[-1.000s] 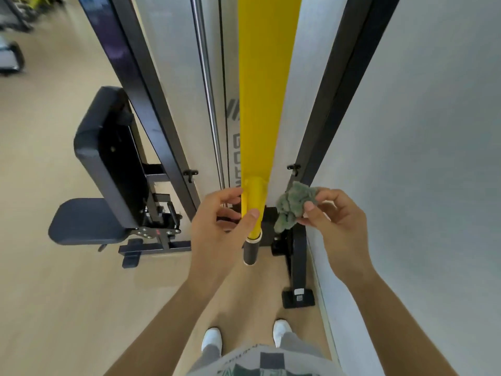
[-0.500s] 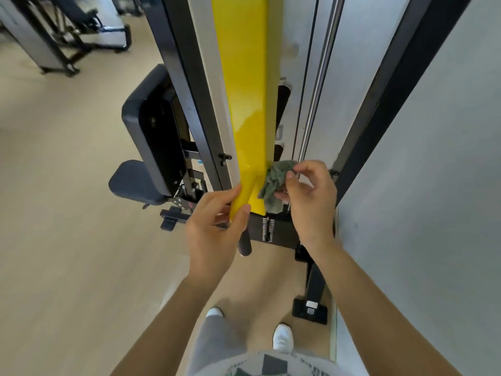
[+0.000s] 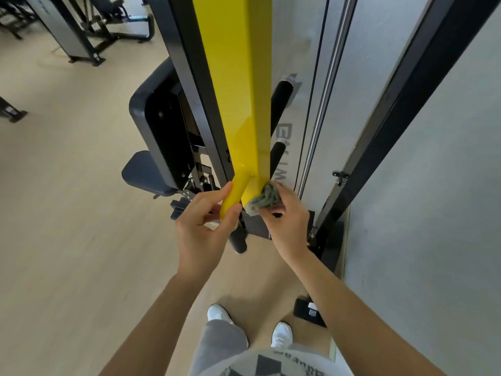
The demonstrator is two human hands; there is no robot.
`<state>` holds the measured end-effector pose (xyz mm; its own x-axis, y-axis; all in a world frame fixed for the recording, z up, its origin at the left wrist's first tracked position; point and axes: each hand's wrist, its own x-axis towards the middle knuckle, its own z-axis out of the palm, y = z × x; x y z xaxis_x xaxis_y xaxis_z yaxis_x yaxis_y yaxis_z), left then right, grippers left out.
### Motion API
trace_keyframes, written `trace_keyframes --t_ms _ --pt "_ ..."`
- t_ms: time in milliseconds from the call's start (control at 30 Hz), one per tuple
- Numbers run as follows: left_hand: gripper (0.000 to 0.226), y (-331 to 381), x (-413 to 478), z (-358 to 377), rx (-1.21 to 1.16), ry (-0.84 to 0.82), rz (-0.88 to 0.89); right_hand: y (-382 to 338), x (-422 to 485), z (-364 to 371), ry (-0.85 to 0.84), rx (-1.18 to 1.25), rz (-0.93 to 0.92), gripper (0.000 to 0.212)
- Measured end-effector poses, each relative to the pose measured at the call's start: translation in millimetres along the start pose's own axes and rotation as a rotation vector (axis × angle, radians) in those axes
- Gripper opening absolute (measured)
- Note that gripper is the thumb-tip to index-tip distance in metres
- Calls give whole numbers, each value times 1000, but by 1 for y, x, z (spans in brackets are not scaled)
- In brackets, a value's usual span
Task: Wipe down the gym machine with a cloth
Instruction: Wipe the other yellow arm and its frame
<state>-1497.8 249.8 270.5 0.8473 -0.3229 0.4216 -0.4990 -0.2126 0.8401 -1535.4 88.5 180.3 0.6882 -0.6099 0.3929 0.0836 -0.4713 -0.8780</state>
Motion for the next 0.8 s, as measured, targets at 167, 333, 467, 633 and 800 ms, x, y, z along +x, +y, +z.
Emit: trace_keyframes --t_ms 167,333,467,633,800 --pt "36 -2 3 -4 54 10 24 15 -10 9 -41 -70 128 48" --pt "36 -4 4 -5 63 2 42 -8 4 4 22 -16 88 50" --pt "36 -3 3 -4 47 2 48 -43 18 -3 104 35 -12 55" --pt "39 -3 2 -5 59 -23 83 -53 27 -4 168 42 -68 51" --pt "39 -4 3 -5 94 -6 94 -21 10 3 28 -60 42 51"
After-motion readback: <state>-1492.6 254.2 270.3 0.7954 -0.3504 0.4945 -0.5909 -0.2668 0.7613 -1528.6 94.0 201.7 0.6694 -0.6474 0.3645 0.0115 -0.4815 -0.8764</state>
